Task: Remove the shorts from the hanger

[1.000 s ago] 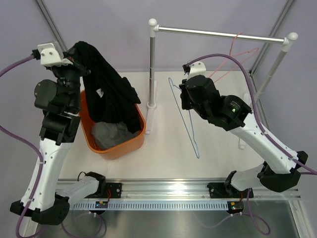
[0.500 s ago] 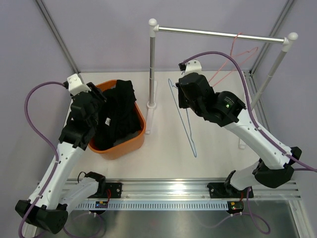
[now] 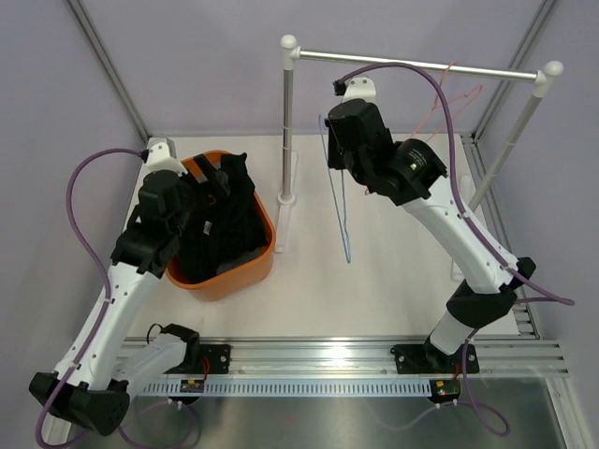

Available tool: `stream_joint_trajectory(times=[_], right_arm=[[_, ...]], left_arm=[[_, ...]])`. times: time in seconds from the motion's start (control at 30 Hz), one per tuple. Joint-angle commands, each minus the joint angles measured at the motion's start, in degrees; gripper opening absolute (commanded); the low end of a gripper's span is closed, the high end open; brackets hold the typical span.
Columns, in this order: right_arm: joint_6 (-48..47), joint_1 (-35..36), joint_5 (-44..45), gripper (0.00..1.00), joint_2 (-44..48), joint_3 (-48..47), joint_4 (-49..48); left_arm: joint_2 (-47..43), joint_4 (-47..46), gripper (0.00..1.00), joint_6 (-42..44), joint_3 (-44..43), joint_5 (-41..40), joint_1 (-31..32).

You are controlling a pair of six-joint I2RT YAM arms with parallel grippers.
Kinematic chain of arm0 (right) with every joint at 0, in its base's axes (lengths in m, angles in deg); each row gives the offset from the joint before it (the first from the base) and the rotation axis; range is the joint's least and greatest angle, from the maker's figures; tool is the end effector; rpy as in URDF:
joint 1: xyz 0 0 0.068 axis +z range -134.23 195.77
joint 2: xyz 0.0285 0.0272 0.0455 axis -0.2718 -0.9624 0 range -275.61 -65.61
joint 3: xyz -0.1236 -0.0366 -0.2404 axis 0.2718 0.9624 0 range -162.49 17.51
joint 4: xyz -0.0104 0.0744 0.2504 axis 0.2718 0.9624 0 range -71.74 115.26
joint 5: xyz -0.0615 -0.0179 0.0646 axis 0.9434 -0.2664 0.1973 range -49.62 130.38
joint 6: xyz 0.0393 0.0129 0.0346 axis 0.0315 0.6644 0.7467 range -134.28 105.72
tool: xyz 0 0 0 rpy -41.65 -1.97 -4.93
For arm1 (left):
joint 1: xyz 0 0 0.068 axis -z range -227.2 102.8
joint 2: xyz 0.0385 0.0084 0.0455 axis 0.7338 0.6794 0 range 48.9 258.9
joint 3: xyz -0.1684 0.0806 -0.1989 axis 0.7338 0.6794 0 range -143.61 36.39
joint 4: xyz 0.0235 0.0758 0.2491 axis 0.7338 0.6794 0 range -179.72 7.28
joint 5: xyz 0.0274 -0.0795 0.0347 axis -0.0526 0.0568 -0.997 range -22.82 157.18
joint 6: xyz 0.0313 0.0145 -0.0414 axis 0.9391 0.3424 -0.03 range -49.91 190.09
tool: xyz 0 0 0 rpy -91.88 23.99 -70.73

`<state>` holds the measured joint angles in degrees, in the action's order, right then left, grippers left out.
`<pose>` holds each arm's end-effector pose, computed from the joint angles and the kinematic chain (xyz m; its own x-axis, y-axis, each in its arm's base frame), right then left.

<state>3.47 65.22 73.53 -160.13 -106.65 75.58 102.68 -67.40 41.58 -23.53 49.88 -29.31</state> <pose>0.2204 0.2275 0.5017 -0.3857 -0.0579 -0.9208 -0.2139 0.9764 0.0282 0.1983 -0.0529 0.3823 -0.2434 -0.4003 -0.8835 -0.1076 0.9164 -0.3856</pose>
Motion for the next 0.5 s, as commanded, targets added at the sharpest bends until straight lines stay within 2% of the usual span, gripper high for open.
stream_joint_trajectory(times=[0.0, 0.2, 0.47], right_arm=[[-1.23, -3.74, -2.11, 0.0, -2.42, -4.16, 0.25], [-7.11, -10.32, -12.65, 0.0, 0.3, -0.04, -7.65], [-11.51, -18.33, -25.48, 0.0, 2.94, 2.87, -13.63]], left_arm=[[-1.39, 3.5, 0.99, 1.88, -6.25, 10.87, -0.14], [-4.47, 8.95, 0.99, 7.32, -7.67, 21.15, -0.14], [-12.19, 11.69, 0.99, 12.51, -1.08, 26.08, -0.14]])
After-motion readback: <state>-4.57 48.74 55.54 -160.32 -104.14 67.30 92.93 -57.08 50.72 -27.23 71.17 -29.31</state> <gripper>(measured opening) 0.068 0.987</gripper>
